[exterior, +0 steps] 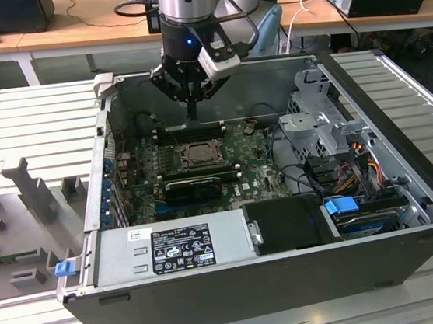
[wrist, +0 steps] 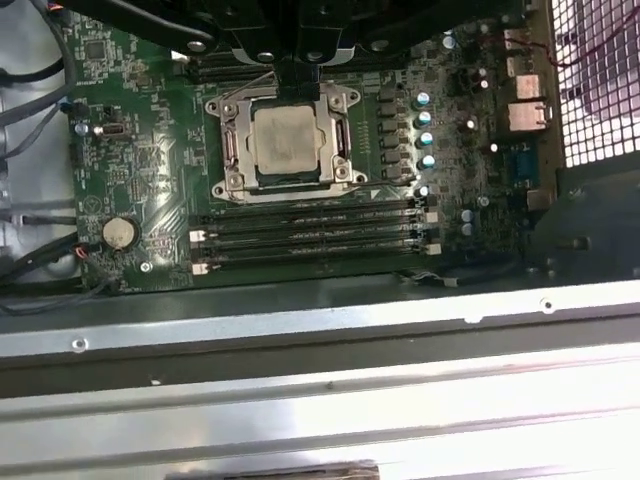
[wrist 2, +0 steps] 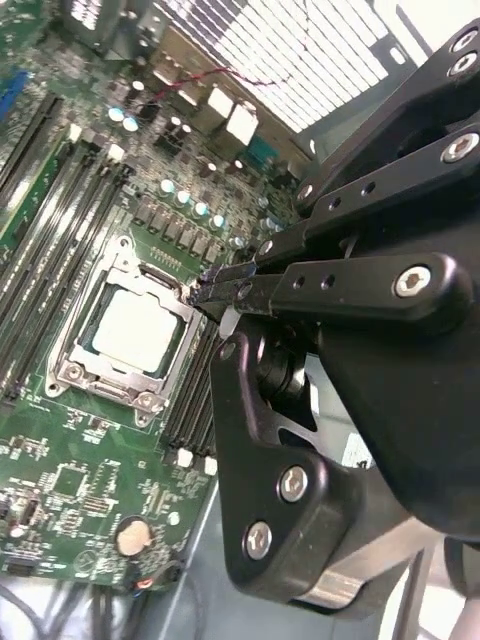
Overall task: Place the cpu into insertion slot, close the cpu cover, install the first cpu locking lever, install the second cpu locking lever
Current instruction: 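Install the first cpu locking lever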
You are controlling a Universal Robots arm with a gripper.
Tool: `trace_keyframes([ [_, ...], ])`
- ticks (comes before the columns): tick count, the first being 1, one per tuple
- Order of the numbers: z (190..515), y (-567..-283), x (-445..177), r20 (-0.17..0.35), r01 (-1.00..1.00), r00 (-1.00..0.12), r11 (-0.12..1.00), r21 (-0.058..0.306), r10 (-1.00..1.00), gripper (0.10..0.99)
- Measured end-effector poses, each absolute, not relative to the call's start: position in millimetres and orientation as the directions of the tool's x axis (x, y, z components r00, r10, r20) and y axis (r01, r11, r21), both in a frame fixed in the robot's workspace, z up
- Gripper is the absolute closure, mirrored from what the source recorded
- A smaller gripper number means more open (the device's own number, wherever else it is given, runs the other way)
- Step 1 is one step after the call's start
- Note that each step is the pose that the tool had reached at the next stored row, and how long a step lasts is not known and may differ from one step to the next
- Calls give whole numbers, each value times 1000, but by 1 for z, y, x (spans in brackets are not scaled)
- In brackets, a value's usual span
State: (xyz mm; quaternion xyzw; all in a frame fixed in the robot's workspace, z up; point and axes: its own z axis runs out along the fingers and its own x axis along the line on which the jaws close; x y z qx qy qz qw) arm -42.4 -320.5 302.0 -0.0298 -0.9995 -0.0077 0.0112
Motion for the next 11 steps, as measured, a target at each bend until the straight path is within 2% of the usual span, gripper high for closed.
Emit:
trace_keyframes([
  [11, 301, -320, -43, 13, -78, -997, 997, 14, -78, 980],
])
